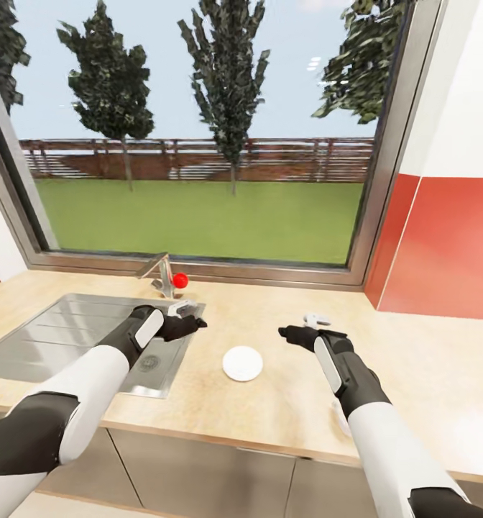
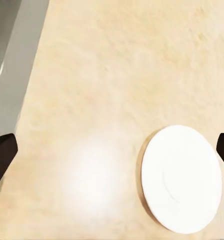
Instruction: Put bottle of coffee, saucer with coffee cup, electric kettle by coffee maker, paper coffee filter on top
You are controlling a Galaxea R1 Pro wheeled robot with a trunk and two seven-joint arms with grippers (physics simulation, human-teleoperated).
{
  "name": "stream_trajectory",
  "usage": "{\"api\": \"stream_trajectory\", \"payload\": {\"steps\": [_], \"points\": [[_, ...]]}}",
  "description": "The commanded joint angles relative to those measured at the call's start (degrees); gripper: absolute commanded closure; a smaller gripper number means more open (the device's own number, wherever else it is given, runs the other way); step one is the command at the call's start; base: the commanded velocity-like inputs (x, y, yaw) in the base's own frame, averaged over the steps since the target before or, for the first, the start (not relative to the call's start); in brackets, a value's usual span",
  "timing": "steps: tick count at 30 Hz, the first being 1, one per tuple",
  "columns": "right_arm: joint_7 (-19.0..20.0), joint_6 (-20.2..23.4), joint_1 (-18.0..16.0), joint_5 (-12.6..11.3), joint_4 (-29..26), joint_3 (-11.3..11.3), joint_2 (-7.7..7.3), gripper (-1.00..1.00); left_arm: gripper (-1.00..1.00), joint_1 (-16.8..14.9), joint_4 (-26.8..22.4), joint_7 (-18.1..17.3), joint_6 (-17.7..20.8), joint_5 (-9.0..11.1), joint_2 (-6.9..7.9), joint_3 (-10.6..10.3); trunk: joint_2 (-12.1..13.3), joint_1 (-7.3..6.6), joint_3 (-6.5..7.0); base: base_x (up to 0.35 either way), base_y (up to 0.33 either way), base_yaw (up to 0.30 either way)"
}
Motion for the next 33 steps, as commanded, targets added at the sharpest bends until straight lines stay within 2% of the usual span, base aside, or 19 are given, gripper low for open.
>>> {"api": "stream_trajectory", "payload": {"steps": [1,3,6,8,11,20,33], "points": [[-0.1,0.3,0.0,-0.3,0.0,-0.1,0.05,-1.0,-1.0,0.1,0.0,-0.3,0.2,-0.4,0.02,-0.1,-0.1,0.04,-0.11,0.003,-0.002,-0.159],[0.1,0.3,0.3,-0.4,0.0,-0.1,0.05,-1.0,-1.0,0.3,-0.1,-0.5,0.4,-0.4,0.16,-0.1,-0.1,0.04,-0.08,0.001,-0.001,-0.067],[0.7,0.3,0.5,-0.4,0.0,0.0,0.12,-1.0,-1.0,0.4,-0.1,-4.3,0.5,-0.3,0.51,-0.4,-0.1,0.04,-0.07,0.0,0.0,-0.018],[1.4,0.5,1.2,-0.6,0.6,0.0,0.78,-1.0,-1.0,1.1,0.6,-4.9,0.2,0.4,-0.13,0.2,-0.1,0.04,-0.07,0.0,0.0,0.0],[2.4,0.5,1.6,-0.6,1.4,0.0,1.75,-1.0,-1.0,2.1,1.5,-5.8,0.2,0.3,-0.08,0.6,-0.1,0.04,-0.07,0.0,0.0,0.0],[0.7,0.8,2.0,-0.7,-1.5,0.1,4.67,-1.0,-1.0,5.0,-0.1,-3.3,0.2,1.3,0.37,0.5,-0.1,0.04,-0.07,0.0,0.0,0.0],[0.7,0.8,2.0,-0.7,-2.1,0.1,4.73,-1.0,-1.0,5.5,-0.1,-3.4,0.3,1.3,0.31,0.4,-0.1,0.04,0.32,0.0,0.0,-0.031]]}}
